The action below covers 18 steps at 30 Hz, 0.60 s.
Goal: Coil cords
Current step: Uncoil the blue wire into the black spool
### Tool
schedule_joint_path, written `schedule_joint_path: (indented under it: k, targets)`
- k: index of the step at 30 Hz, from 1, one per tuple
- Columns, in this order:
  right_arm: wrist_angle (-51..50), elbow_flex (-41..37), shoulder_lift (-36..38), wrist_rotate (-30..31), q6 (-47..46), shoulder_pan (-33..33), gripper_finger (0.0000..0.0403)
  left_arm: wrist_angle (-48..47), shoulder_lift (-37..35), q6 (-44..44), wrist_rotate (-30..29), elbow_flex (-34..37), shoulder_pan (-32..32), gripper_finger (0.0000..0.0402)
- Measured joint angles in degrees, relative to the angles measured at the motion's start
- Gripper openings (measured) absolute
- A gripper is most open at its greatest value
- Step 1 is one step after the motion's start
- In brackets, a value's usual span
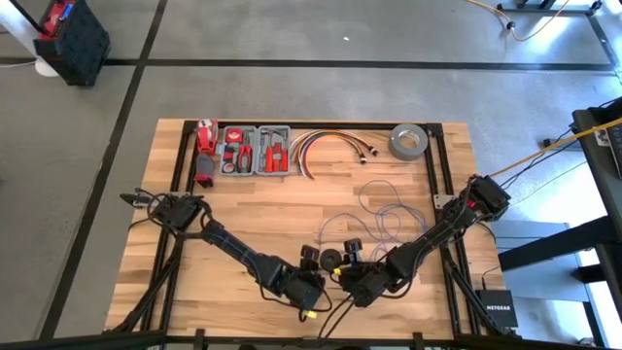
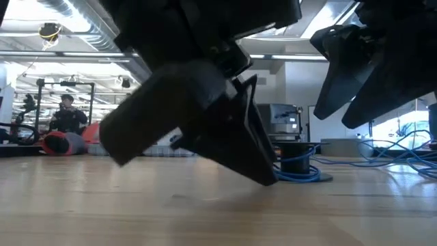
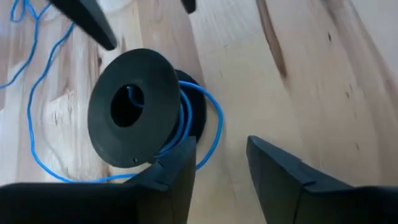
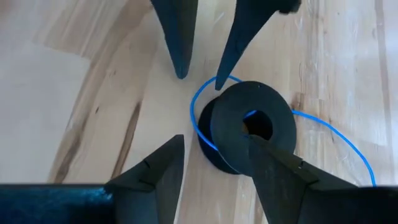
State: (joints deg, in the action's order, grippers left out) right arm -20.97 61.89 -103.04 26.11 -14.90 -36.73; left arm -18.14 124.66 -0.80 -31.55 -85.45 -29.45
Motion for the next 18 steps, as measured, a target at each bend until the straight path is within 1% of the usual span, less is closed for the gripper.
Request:
schedule_joint_path:
  k: [2,5,10,13,16,18]
  targets:
    - [-0.1,0.0,0.0,0.0,0.0,0.0,0.0181,0.1,0.5,1.2,-0.6,-0.1,0.1,0.0143]
    - [0.1,0.0,0.0,0.0,0.0,0.0,0.0181,-0.3,0.5,0.9,-1.1,-0.1,0.6,0.0144]
    - [0.3,0.0,0.0,0.0,0.0,0.0,0.0181,-0.7,0.5,1.1,-0.7,-0.1,1.6,0.0134]
    - [0.3,0.0,0.0,0.0,0.0,0.0,0.0182,-1.1,0.5,1.5,0.1,-0.1,2.2,0.0121]
    - [0.3,0.0,0.0,0.0,0.0,0.0,0.0182,-1.3,0.5,1.5,0.5,-0.1,2.7,0.0099]
    - [0.4,0.0,0.0,0.0,0.0,0.0,0.0182,-1.8,0.5,1.6,3.5,-0.1,3.5,0.0081]
